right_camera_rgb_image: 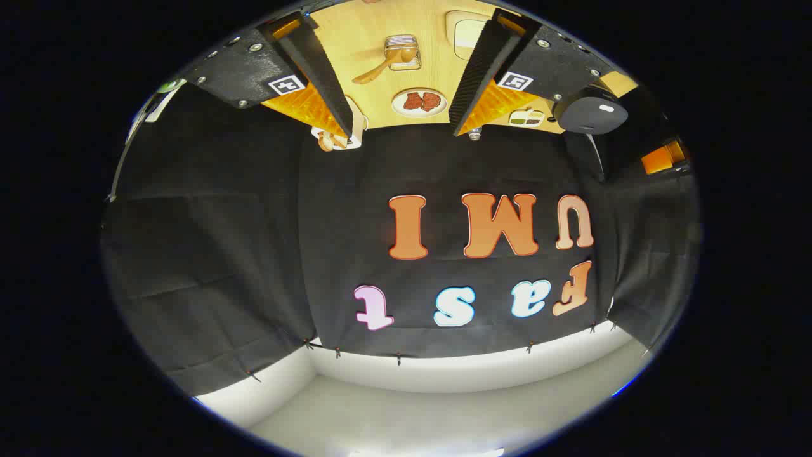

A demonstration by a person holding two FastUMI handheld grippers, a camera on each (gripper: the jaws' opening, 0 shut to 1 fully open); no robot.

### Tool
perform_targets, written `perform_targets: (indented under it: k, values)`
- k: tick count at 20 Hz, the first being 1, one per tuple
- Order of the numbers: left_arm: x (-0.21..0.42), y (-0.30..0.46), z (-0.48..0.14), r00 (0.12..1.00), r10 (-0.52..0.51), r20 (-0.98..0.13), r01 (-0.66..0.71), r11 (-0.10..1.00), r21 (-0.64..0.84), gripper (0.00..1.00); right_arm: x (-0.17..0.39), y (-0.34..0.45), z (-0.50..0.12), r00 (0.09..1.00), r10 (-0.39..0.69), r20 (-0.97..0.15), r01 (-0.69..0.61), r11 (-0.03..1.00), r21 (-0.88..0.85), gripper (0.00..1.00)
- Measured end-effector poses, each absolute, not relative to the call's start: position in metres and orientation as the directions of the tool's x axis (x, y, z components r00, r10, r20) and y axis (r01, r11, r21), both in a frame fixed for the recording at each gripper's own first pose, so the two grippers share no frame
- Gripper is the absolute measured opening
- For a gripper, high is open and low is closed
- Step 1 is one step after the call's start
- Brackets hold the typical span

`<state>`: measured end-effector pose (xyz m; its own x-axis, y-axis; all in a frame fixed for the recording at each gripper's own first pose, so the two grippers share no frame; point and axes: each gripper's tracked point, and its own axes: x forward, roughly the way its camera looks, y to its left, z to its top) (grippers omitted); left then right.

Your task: Close the left gripper, press the button to open the rice cooker; take a wooden spoon from the chopstick holder with the right hand, scoop a spoonful of rice and pour it into the rice cooker, then put the wooden spoon back into the chopstick holder.

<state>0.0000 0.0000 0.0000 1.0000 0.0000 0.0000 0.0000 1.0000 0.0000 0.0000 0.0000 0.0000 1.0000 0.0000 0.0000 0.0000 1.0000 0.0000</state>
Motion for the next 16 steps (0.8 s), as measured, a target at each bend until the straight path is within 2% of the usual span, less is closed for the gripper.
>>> perform_targets:
  k: [4,8,11,12,16]
  values:
    - [-0.015,-0.003,0.011,0.998,0.028,0.06,-0.029,0.999,0.023,0.98,0.001,-0.005,-0.007,0.999,0.006,-0.034,-0.005,1.0,0.009,0.94]
    - [-0.021,-0.012,0.01,1.0,-0.009,0.024,0.009,1.0,-0.003,0.97,0.001,-0.005,-0.003,1.0,-0.003,-0.031,0.003,1.0,0.013,0.94]
    - [-0.019,0.009,0.017,1.0,0.018,0.024,-0.018,1.0,-0.005,0.96,-0.004,-0.001,0.001,1.0,-0.007,-0.022,0.007,1.0,0.0,0.94]
    - [-0.015,0.011,0.014,1.0,0.019,0.011,-0.019,1.0,0.003,1.0,-0.006,-0.003,0.001,1.0,-0.02,-0.022,0.02,1.0,-0.001,0.94]
    - [-0.007,0.02,0.014,1.0,0.008,-0.007,-0.007,0.999,0.042,0.96,-0.01,-0.007,0.001,0.997,-0.072,-0.024,0.073,0.997,0.017,0.95]
